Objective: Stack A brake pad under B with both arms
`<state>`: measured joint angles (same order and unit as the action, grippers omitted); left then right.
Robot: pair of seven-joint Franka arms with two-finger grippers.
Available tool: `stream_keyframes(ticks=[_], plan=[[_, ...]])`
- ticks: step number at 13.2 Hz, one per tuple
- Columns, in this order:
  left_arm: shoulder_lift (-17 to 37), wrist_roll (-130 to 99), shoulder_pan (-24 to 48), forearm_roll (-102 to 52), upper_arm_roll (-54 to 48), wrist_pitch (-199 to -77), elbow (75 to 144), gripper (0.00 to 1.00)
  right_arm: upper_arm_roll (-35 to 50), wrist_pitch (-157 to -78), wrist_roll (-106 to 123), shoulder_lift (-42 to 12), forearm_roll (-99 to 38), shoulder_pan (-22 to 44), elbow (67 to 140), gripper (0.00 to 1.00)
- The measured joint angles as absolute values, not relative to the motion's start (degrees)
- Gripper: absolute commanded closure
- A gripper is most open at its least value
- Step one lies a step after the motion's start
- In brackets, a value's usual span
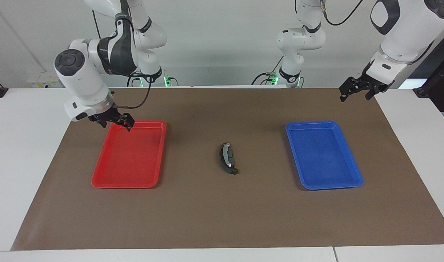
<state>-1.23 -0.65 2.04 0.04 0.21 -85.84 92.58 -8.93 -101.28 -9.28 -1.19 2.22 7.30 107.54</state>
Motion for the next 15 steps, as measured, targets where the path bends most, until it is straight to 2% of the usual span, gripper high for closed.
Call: stream_keyframes(ticks=[3, 6, 11, 15], plan=[[-1.23, -0.65, 2.04, 0.04, 0.21, -85.84, 92.59, 0.00, -8.88, -101.06, -6.30, 2.95, 0.94, 4.42, 109.95, 0.00], [-1.23, -0.65, 2.04, 0.04, 0.21, -85.84, 92.59, 0.00, -8.89, -98.17, -3.54, 4.71, -0.72, 2.14, 108.15, 0.00], [-1.23, -0.65, 2.04, 0.04, 0.21, -85.84, 92.59, 0.00, -7.85, -87.68, -3.38, 4.36, -0.80, 2.57, 95.72, 0.00], [-1.23, -0.65, 2.04, 0.04, 0.21, -85.84, 92.59, 0.00, -7.60, -85.01, -2.64, 1.07, -0.82, 2.74, 87.75, 0.00]])
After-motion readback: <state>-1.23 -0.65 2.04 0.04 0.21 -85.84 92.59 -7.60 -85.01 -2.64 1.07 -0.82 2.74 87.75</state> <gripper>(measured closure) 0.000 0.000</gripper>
